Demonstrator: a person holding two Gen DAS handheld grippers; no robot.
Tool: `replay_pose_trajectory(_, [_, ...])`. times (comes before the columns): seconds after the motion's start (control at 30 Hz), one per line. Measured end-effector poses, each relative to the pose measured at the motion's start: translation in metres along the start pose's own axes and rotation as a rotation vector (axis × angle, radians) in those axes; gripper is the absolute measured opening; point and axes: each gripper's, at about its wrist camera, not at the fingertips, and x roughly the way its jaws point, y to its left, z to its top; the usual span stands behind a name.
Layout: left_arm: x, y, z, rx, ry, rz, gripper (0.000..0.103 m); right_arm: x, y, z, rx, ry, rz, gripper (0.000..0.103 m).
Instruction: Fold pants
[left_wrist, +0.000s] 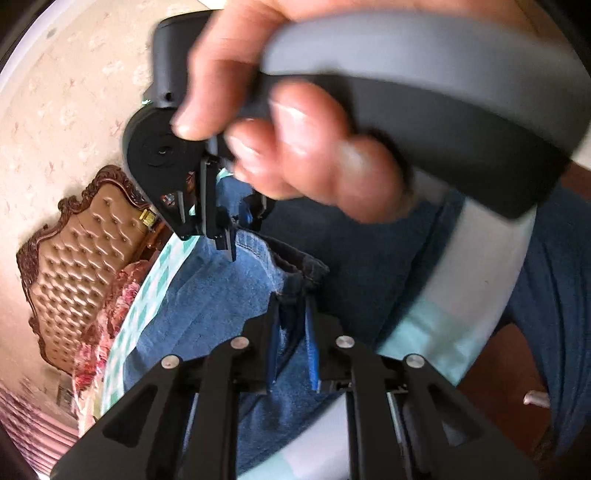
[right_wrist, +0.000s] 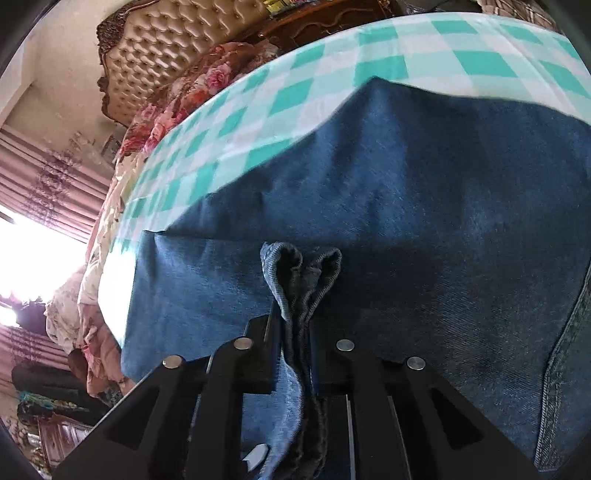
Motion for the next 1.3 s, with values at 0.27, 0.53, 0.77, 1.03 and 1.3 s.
replay_pose_trajectory(0.27, [-0.049, 0.058, -0.009, -0.246, -0.114, -0.106, 0.071, -0.031, 0.000, -0.002, 0.016, -0.145, -0.117, 0.024])
replay_pose_trajectory(0.53, [-0.001, 0.218, -0.061, -0.792, 0.053, 0.014, 0.020, -0.044, 0.072, -0.046, -0.206, -0.316, -0.360, 0.029])
replay_pose_trajectory(0.77, [0.093, 0.257, -0.087, -0.816, 0.322, -0.129, 0.020, 0.008, 0.075, -0.069, -0.264, -0.229, -0.509, 0.027])
replay_pose_trajectory(1.03, [0.084, 0.283, -0.112, -0.956, 0.332, -0.021, 0.021, 0.014, 0.077, -0.073, -0.291, -0.225, -0.555, 0.027])
replay_pose_trajectory(1.3, [0.022, 0.250, -0.131, -0.946, 0.274, -0.030, 0.023, 0.013, 0.078, -0.073, -0.282, -0.218, -0.554, 0.027])
